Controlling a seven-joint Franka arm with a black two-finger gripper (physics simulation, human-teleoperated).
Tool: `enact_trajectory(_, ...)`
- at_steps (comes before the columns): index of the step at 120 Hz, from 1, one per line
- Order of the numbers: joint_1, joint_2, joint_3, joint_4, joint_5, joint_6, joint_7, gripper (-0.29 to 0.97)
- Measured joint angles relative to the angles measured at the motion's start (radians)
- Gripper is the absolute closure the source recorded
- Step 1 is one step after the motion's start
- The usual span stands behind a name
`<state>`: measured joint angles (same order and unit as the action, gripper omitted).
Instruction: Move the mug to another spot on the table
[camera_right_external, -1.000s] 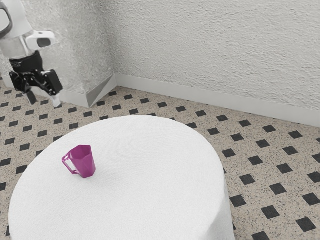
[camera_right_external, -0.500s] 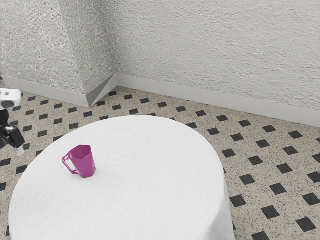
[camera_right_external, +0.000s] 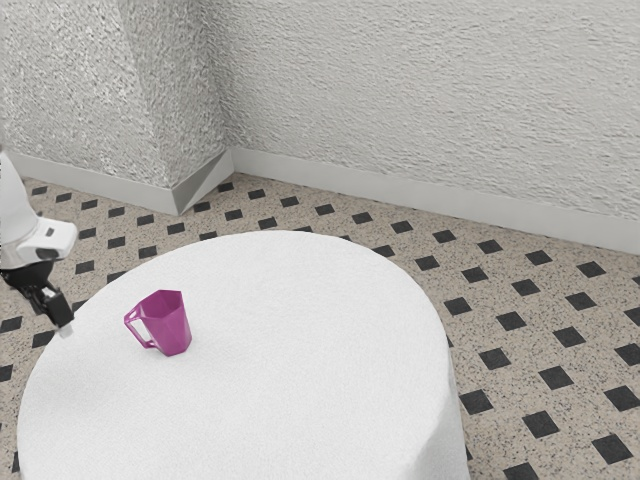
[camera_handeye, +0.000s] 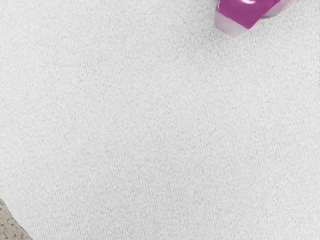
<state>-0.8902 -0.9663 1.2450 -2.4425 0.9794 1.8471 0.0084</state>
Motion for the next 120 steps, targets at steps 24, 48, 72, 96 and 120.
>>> enact_trajectory(24, -0.067, -0.029, 0.06, 0.002, 0.046, 0.038, 0.081, 0.01)
enact_trajectory(48, -0.123, -0.03, 0.117, 0.007, 0.086, 0.094, 0.197, 0.01)
enact_trajectory(72, -0.153, -0.029, 0.153, 0.016, 0.099, 0.149, 0.309, 0.01)
enact_trajectory(96, -0.221, -0.029, 0.211, 0.033, 0.106, 0.202, 0.398, 0.01)
enact_trajectory(120, -0.264, -0.027, 0.258, 0.057, 0.108, 0.249, 0.465, 0.02)
